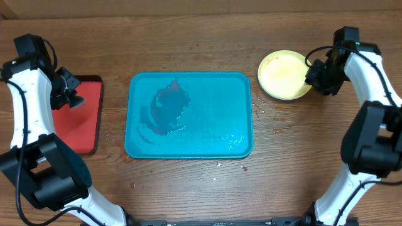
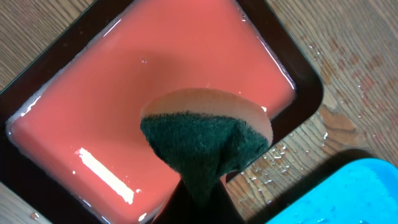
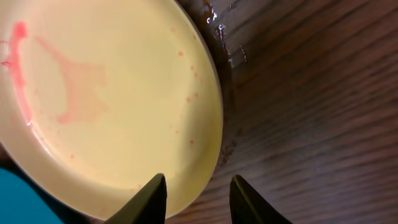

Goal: Clean dirty plates on tray and stack at the side
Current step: 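Open the right gripper to release the yellow plate on the stack, then drop the sponge into the red tray with the left gripper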

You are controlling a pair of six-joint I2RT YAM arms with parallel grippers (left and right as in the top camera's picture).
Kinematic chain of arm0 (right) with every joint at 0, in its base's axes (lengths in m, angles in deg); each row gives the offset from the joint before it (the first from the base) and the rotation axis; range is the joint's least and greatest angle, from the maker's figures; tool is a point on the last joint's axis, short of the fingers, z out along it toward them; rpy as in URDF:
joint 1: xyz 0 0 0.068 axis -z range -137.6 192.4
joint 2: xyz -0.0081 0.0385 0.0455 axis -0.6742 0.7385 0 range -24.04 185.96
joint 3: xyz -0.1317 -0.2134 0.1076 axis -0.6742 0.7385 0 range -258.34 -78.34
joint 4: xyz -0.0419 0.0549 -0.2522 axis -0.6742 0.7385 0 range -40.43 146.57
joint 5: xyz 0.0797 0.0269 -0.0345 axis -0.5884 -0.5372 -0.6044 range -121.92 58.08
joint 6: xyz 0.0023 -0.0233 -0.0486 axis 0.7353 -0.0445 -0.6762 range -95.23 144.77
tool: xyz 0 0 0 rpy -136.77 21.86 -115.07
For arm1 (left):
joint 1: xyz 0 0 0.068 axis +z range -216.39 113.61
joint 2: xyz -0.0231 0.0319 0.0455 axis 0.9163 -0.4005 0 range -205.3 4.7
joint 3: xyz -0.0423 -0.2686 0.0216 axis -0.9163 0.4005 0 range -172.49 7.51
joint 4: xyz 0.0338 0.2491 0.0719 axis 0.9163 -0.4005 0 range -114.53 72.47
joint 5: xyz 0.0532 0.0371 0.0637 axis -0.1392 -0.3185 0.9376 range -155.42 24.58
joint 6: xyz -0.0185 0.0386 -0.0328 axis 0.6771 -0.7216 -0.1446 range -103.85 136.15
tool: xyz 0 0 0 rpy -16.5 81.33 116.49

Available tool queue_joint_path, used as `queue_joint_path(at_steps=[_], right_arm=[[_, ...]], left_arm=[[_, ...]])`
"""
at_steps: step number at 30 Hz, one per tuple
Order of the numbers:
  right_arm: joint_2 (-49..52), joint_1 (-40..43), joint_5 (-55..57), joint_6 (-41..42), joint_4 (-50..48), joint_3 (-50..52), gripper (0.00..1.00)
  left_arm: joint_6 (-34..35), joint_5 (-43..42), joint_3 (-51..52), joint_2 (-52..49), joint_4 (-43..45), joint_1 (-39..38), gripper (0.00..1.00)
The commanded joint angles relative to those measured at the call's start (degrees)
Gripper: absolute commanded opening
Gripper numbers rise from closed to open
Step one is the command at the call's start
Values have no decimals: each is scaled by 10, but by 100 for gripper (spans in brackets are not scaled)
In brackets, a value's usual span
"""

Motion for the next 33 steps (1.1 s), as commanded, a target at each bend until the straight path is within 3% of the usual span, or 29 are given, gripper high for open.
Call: queue_joint_path(at_steps=[1,8,18,21,25,26,33], right_arm=[[-68,-1,-5,1,11,-21,39],[-127,-23,-117,-56,46,-21,56],[-127,-108,-137,-67,42,-19,57],[-127,-140,-137,-67,18,-19,63],[-127,-172,-137,-67,3,-19,71],[-127,-178,-137,-67,1,-19,71],[-128,-194,-137,-66,-7,-20,78]], left_arm=[[3,0,0,-21,1,3,4],[3,15,0,-82,11,16,4],[-6,16,0,-141,29,66,5],[-11,4,0,-151,31,72,25],[-57,-44,-2,-148,33,74,64],[-69,-56,-4,-144,32,74,70],[-81,-79,-42,-73,-2,74,87]])
